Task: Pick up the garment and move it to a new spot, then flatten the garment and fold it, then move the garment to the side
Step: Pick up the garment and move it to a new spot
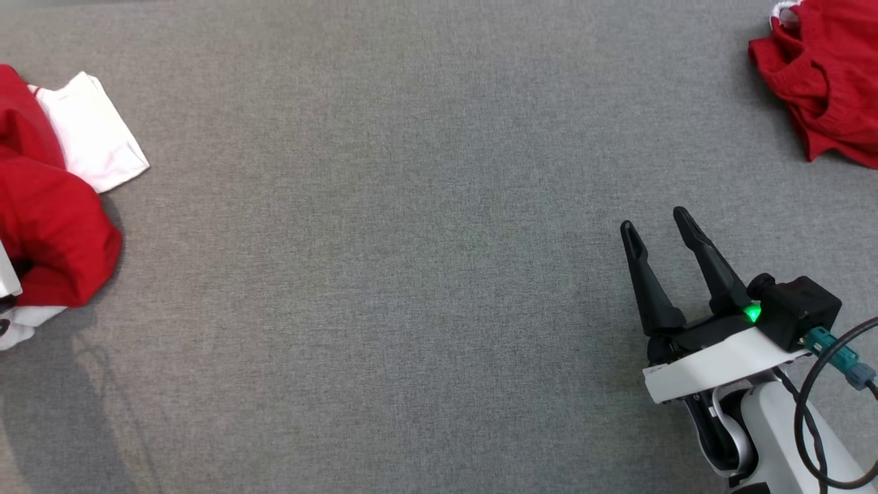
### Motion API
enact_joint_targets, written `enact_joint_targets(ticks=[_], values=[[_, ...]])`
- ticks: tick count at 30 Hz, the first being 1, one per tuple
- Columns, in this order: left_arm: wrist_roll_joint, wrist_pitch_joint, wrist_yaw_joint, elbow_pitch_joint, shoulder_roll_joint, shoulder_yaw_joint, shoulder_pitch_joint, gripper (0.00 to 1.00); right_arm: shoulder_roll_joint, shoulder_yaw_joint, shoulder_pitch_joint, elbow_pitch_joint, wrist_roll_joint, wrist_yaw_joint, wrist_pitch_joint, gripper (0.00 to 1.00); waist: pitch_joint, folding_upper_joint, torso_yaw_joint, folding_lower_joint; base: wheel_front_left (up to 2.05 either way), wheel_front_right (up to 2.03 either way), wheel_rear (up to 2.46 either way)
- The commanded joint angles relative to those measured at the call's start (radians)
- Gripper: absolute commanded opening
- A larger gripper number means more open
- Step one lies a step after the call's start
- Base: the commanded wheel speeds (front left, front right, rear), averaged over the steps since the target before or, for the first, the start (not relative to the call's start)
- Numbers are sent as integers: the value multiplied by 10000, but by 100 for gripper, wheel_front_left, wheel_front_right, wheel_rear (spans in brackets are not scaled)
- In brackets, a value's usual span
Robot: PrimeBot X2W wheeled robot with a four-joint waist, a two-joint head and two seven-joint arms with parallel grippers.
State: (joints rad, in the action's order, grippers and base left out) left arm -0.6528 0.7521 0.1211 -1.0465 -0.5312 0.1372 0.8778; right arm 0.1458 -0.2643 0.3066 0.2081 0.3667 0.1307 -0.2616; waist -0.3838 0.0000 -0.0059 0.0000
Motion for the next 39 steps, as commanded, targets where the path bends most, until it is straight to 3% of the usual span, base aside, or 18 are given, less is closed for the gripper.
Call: enact_joint_targets(ticks=[1,10,18,28,39], values=[[-11,-48,13,61,-38,15,-80,0,26,19,21,46,18,3,-47,100,128,0,33,0,0,0,0],[41,-321,81,548,-161,279,-238,0,-47,24,-249,176,123,3,-47,100,813,0,40,0,0,0,0],[-13,-147,89,1848,-336,922,-212,0,-125,65,-576,247,234,3,-47,100,1675,0,-26,0,0,0,0],[-1213,197,96,4197,-148,1845,-486,0,-230,49,-934,404,298,3,-47,100,2761,0,-445,0,0,0,0],[-2300,429,98,5486,347,2934,-882,0,-206,23,-1261,573,432,3,-47,100,3309,0,-1325,0,0,0,0]])
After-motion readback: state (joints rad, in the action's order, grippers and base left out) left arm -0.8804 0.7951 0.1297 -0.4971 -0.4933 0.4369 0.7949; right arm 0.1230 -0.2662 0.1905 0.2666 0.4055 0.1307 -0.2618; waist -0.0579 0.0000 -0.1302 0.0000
